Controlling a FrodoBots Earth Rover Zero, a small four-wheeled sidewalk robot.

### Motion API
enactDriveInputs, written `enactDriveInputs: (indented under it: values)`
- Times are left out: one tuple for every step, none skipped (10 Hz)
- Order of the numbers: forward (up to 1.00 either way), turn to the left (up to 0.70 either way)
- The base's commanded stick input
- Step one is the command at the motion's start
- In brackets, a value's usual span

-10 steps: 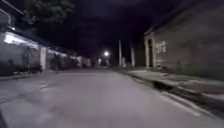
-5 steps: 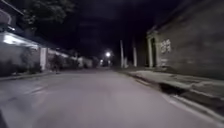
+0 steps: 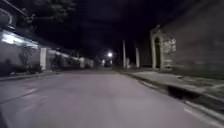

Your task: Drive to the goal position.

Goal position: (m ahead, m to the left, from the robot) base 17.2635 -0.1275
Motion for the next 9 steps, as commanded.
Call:
enactDriveInputs:
  values:
    - [0.7,0.0]
    - [0.7,0.0]
    - [0.7,0.0]
    - [0.7,0.0]
    - [0.7,0.0]
    - [0.7,0.0]
    - [0.7,0.0]
    - [0.7,0.0]
    - [0.7,0.0]
